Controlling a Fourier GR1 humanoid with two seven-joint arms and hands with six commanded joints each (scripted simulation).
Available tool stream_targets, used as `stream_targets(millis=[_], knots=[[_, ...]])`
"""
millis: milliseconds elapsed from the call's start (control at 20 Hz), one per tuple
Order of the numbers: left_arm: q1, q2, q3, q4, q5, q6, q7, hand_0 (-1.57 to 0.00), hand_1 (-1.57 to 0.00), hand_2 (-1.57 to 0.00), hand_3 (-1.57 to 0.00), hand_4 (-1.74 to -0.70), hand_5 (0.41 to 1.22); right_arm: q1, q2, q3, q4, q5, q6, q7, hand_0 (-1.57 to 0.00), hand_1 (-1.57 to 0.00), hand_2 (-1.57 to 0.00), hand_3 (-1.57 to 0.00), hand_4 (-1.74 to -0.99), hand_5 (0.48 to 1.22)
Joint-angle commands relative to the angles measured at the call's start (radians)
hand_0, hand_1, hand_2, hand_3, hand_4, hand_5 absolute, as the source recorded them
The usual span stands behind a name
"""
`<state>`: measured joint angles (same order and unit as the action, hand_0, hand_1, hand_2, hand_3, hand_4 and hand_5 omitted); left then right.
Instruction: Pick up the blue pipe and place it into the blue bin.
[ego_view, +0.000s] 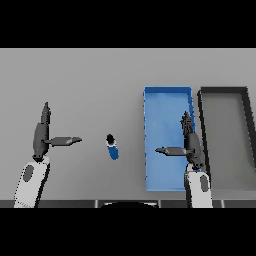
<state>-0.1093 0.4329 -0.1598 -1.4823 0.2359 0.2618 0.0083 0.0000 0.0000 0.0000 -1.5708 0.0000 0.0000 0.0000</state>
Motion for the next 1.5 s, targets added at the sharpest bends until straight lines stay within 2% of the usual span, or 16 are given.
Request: stream_targets(millis=[0,250,300,350,400,600,800,900,1000,1100,1350,1400,1450], knots=[[-0.001,-0.001,0.0,0.0,0.0,0.001,-0.004,0.0,0.0,0.0,0.0,-0.97,0.594,-0.001,-0.001,-0.001,0.0,-0.001,0.0,0.0,0.0,0.0,0.0,0.0,-1.21,0.594],[-0.013,-0.013,-0.01,0.006,-0.008,0.008,0.004,0.0,0.0,0.0,0.0,-0.97,0.594,-0.006,-0.011,-0.014,0.013,-0.008,0.004,0.002,0.0,0.0,0.0,0.0,-1.21,0.594],[-0.013,0.058,-0.046,0.001,-0.013,-0.113,-0.035,0.0,0.0,0.0,0.0,-0.97,0.594,0.001,-0.085,0.024,-0.013,0.069,0.028,-0.046,0.0,0.0,0.0,0.0,-1.21,0.594],[-0.01,0.112,-0.06,0.003,-0.009,-0.2,-0.072,0.0,0.0,0.0,0.0,-0.97,0.595,0.015,-0.116,0.056,-0.032,0.119,0.041,-0.077,0.0,0.0,0.0,0.0,-1.206,0.592],[-0.005,0.142,-0.072,0.008,-0.01,-0.252,-0.094,0.0,0.0,0.0,0.0,-0.97,0.596,0.027,-0.142,0.073,-0.055,0.151,0.047,-0.088,0.0,0.0,0.0,0.0,-1.198,0.589],[-0.011,0.178,-0.082,0.021,-0.007,-0.323,-0.116,0.0,0.0,0.0,0.0,-0.97,0.598,0.051,-0.17,0.1,-0.086,0.189,0.064,-0.087,0.0,0.0,0.0,0.0,-1.191,0.587],[0.045,0.229,-0.112,-0.072,0.014,-0.405,-0.167,0.0,0.0,0.0,0.0,-0.98,0.583,0.062,-0.164,0.11,-0.106,0.195,0.062,-0.068,0.0,0.0,0.0,0.0,-1.187,0.579],[0.06,0.244,-0.151,-0.127,0.012,-0.441,-0.134,0.0,0.0,0.0,0.0,-0.99,0.566,0.046,-0.153,0.112,-0.112,0.189,0.058,-0.042,0.0,0.0,0.0,0.0,-1.2,0.58],[0.088,0.252,-0.202,-0.199,-0.013,-0.452,-0.086,0.0,0.0,0.0,0.0,-1.0,0.53,0.054,-0.155,0.111,-0.111,0.187,0.061,-0.045,0.0,0.0,0.0,0.0,-1.214,0.581],[0.082,0.247,-0.245,-0.236,-0.021,-0.461,0.004,0.0,0.0,0.0,0.0,-1.03,0.496,0.049,-0.152,0.103,-0.101,0.174,0.064,-0.05,0.0,0.0,0.0,0.0,-1.229,0.576],[0.058,0.187,-0.34,-0.219,-0.101,-0.488,0.018,0.0,0.0,0.0,0.0,-1.1,0.466,0.051,-0.157,0.112,-0.106,0.187,0.067,-0.057,0.0,0.0,0.0,0.0,-1.213,0.571],[0.047,0.165,-0.355,-0.216,-0.113,-0.483,0.023,0.0,0.0,0.0,0.0,-1.11,0.463,0.044,-0.157,0.108,-0.101,0.181,0.07,-0.041,0.0,0.0,0.0,0.0,-1.212,0.57],[0.046,0.15,-0.365,-0.208,-0.122,-0.485,0.002,0.0,0.0,0.0,0.0,-1.12,0.47,0.048,-0.153,0.114,-0.114,0.185,0.066,-0.053,0.0,0.0,0.0,0.0,-1.21,0.57]])
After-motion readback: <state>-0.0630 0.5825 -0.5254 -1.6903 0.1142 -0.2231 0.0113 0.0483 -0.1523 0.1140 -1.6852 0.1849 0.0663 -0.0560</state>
